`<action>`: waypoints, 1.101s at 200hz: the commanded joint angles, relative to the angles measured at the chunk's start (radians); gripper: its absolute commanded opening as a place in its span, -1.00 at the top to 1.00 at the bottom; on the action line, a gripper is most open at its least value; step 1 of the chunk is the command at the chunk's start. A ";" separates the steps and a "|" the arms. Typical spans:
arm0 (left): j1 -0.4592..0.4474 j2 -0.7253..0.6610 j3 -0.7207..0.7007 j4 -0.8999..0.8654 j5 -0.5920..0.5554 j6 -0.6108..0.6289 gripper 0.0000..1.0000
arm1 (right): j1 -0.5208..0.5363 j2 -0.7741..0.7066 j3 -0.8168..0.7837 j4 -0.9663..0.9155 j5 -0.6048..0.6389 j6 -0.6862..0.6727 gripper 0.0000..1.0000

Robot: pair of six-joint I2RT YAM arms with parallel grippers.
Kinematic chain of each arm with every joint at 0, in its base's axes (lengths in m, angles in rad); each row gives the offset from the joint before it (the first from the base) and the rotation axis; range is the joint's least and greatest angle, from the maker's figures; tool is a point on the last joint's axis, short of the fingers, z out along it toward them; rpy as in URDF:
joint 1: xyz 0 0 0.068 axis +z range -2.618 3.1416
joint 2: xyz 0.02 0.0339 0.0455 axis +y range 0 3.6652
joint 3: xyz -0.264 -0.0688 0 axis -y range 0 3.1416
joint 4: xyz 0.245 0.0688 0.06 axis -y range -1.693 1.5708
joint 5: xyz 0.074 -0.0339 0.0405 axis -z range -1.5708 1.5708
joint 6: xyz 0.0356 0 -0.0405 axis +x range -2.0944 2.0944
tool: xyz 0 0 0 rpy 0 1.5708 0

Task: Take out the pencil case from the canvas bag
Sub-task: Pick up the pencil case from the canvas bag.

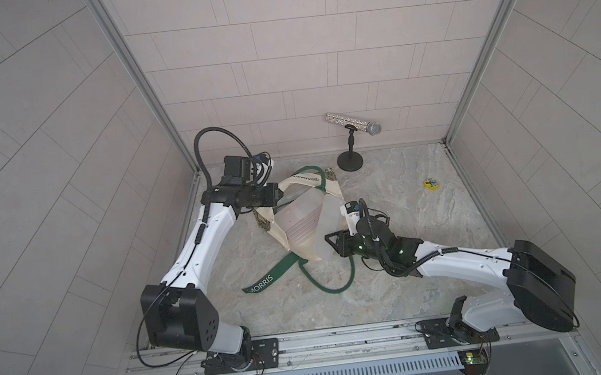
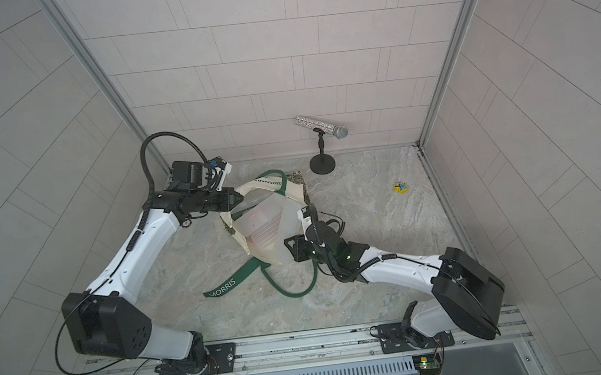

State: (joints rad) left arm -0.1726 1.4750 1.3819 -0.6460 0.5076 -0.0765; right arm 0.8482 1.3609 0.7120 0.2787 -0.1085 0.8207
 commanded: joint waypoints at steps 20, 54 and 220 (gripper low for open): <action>0.047 0.001 0.071 0.009 -0.032 0.017 1.00 | -0.016 -0.065 0.010 -0.007 -0.032 -0.018 0.49; 0.109 0.015 0.083 0.000 -0.014 -0.006 1.00 | -0.047 -0.098 0.007 -0.016 -0.062 -0.011 0.49; 0.194 -0.009 -0.063 0.018 0.076 0.041 1.00 | -0.341 -0.211 0.071 -0.131 -0.205 0.036 0.49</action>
State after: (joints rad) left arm 0.0151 1.4910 1.3689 -0.6800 0.5591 -0.0113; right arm 0.5465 1.1755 0.7357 0.1558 -0.2733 0.8398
